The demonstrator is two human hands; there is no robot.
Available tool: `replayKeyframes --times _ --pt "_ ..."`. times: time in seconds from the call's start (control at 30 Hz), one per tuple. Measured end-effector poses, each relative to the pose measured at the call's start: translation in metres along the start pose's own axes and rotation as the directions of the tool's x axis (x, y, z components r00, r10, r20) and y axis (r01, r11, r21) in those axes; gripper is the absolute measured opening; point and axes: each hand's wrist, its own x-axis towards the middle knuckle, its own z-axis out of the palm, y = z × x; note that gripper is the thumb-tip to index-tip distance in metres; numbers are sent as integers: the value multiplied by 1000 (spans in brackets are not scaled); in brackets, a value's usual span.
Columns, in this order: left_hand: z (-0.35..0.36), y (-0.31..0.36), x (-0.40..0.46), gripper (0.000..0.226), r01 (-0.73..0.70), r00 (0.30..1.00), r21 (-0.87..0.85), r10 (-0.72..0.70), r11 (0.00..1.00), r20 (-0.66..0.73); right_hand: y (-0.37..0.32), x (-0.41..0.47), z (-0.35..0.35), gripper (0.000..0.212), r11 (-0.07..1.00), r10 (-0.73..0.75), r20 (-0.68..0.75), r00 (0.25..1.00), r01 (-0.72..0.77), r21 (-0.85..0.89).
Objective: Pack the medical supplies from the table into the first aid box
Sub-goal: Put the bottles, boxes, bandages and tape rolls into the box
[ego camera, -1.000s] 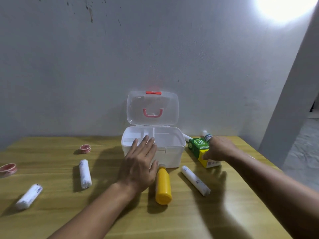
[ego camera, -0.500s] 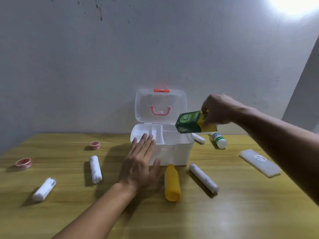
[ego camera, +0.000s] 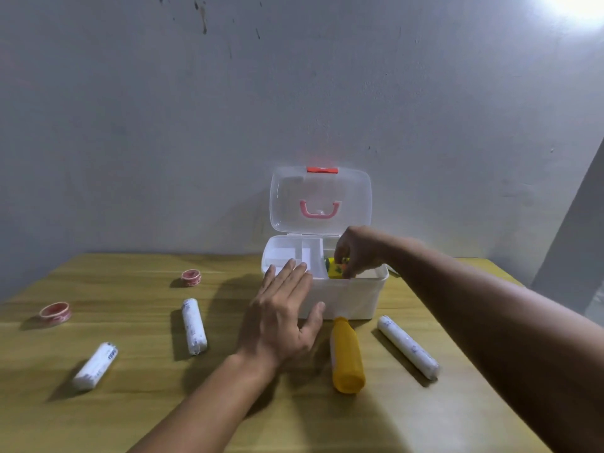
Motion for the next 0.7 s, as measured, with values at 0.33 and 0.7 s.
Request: replayKeyframes --times 0.33,0.7 --pt "-9 4 6 66 6 995 5 -6 1000 95 5 -6 6 42 991 -42 -203 978 67 115" --pt "5 69 60 68 -83 956 -28 87 996 280 133 -104 -13 19 931 350 -272 896 -303 202"
